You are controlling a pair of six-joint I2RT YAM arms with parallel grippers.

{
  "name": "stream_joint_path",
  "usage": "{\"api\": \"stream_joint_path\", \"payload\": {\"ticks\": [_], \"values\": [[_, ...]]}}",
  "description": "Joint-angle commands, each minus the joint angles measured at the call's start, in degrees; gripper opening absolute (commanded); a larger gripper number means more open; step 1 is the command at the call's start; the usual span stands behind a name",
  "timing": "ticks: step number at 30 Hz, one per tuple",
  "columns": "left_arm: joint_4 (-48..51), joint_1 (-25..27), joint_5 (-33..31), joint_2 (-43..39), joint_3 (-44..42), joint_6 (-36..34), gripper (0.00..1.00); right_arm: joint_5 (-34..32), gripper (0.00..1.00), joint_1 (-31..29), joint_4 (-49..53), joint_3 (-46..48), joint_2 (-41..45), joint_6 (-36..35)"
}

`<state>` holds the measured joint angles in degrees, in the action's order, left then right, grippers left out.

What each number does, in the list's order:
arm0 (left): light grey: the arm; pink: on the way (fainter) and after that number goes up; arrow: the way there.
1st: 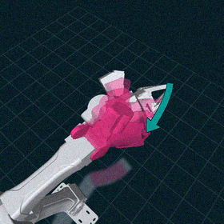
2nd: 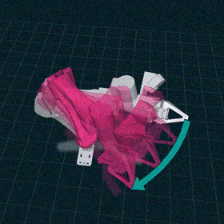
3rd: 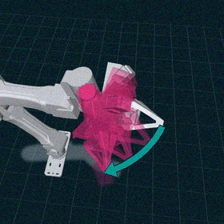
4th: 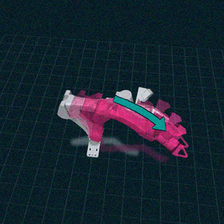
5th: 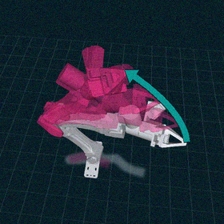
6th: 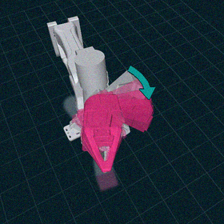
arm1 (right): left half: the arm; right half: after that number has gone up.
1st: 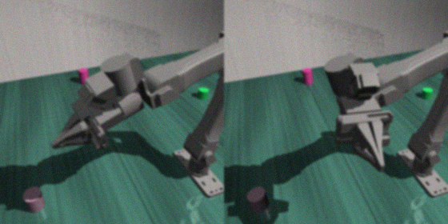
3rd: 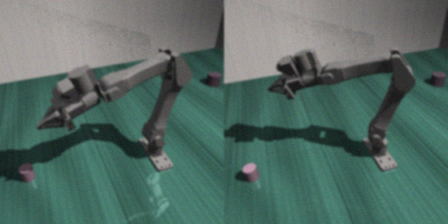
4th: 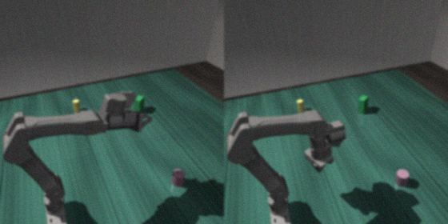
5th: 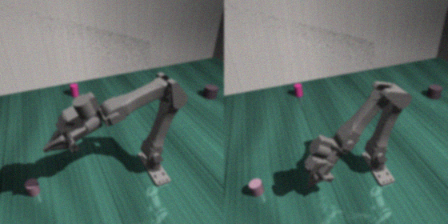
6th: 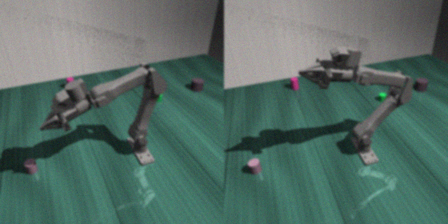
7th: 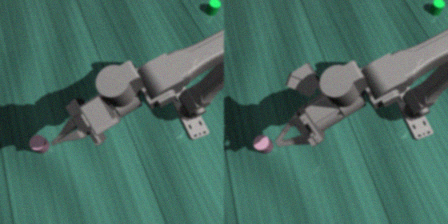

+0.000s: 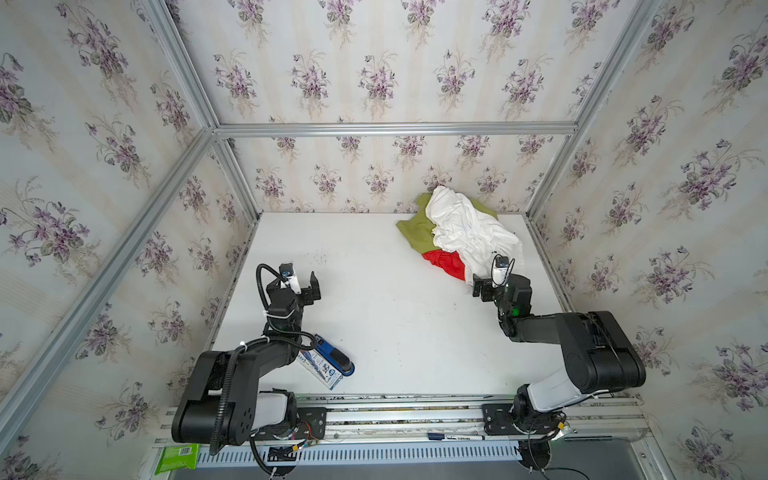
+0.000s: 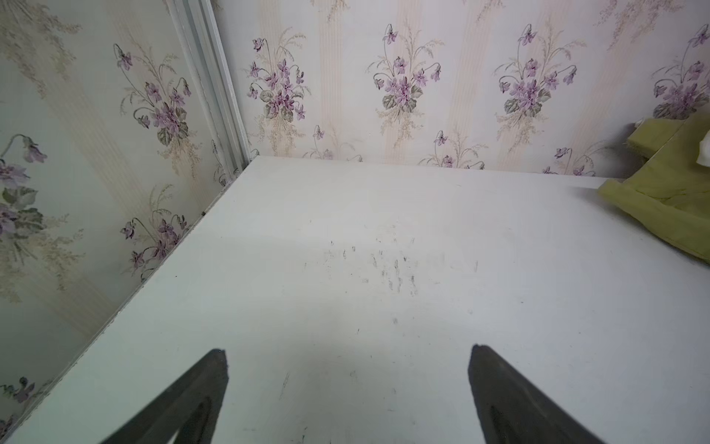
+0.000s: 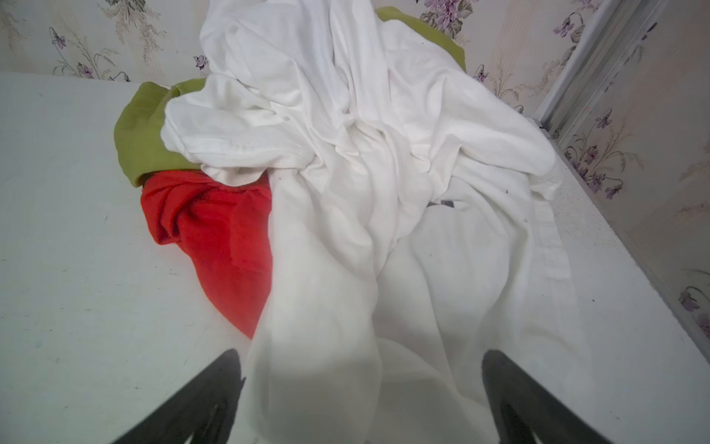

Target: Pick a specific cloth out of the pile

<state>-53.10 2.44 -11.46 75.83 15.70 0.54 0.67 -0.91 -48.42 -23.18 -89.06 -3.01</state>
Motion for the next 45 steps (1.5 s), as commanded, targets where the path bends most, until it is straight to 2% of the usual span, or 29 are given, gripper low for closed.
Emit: {"api": "stream_joint_path", "payload": {"ticks": [1, 36, 45], "values": [[-0.9, -0.1, 0.4, -0.1, 0.3, 0.0, 1.0, 1.3, 1.0, 0.3, -0.5, -0.5, 0.0, 0.1], [-1.1, -0.1, 0.5, -0.2, 0.0, 0.1, 1.0, 1.2, 1.0, 0.2, -2.2, 0.6, 0.6, 0.1], [-1.2, -0.1, 0.4, 0.0, 0.1, 0.0, 1.0, -4.2, 1.0, 0.1, -4.2, 1.3, 0.6, 1.8]]}}
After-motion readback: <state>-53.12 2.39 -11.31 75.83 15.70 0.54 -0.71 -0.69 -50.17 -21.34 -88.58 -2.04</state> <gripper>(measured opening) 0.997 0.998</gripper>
